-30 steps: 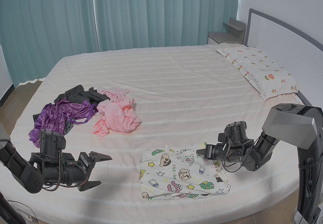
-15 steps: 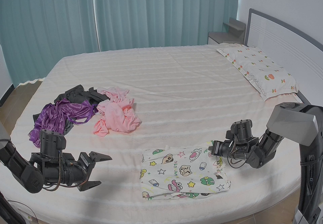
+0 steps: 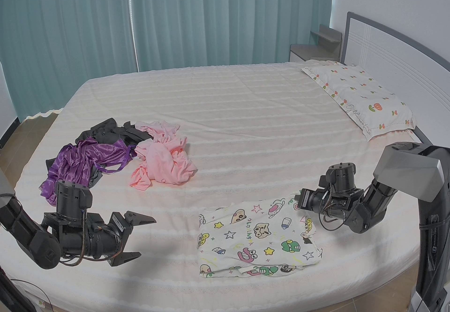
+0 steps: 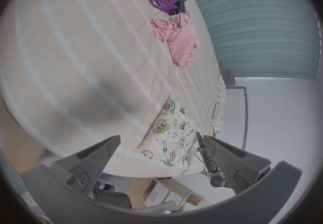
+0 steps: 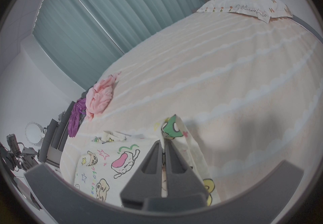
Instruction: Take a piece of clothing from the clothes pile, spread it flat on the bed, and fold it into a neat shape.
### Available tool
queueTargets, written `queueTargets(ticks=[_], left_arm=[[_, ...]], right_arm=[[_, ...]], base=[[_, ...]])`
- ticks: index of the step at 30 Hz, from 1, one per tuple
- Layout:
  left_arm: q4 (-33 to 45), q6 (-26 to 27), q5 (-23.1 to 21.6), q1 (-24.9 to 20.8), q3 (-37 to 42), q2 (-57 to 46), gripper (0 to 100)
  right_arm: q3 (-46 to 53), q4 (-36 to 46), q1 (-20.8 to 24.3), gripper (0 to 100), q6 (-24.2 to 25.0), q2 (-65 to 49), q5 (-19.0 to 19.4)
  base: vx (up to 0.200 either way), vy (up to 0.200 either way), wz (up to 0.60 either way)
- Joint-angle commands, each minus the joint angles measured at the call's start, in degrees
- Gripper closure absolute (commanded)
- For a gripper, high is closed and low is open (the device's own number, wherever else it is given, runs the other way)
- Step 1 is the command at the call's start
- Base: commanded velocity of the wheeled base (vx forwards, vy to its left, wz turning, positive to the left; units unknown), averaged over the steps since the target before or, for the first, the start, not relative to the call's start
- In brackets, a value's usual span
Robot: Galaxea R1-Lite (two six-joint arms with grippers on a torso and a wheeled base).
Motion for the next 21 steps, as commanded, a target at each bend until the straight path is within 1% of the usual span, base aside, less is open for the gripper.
queueTargets(ticks=[1,2,3,9,13,16,17,19,20,21], left_arm=[[0.0,0.0,0.0,0.0,0.0,0.2,0],[0.0,0.0,0.0,0.0,0.0,0.3,0],[0.0,0.0,0.0,0.0,0.0,0.3,0],[0.0,0.0,0.0,0.0,0.0,0.3,0],[-0.1,0.0,-0.1,0.0,-0.1,0.4,0],[-0.1,0.0,-0.1,0.0,-0.1,0.7,0],[-0.1,0.0,-0.1,0.0,-0.1,0.7,0],[-0.1,-0.1,-0.3,0.0,-0.1,0.6,0],[-0.1,-0.1,-0.3,0.0,-0.1,0.6,0],[-0.1,-0.2,-0.3,0.0,-0.1,0.5,0]], right_arm=[[0.1,-0.1,-0.2,100,0.0,-0.3,0.0],[0.6,-1.0,-0.2,100,-0.1,-0.3,0.0],[0.6,-1.0,-0.1,0,-0.1,-0.2,0.0],[0.5,-1.0,0.0,0,0.0,-0.2,-0.1],[3.0,-1.2,0.0,0,0.0,-2.4,-0.6],[10.1,-2.8,1.2,0,1.6,-7.4,-0.3],[10.1,-2.8,1.2,0,1.6,-7.4,-0.3],[17.9,-6.7,4.1,0,2.6,-9.8,0.0],[17.9,-6.7,4.1,0,2.6,-9.8,0.0],[21.6,-9.8,5.8,0,2.6,-10.0,0.0]], base=[[0.000,0.000,0.00],[0.000,0.000,0.00],[0.000,0.000,0.00],[0.000,0.000,0.00],[0.000,0.000,0.00],[0.000,0.000,0.00],[0.000,0.000,0.00],[0.000,0.000,0.00],[0.000,0.000,0.00],[0.000,0.000,0.00]])
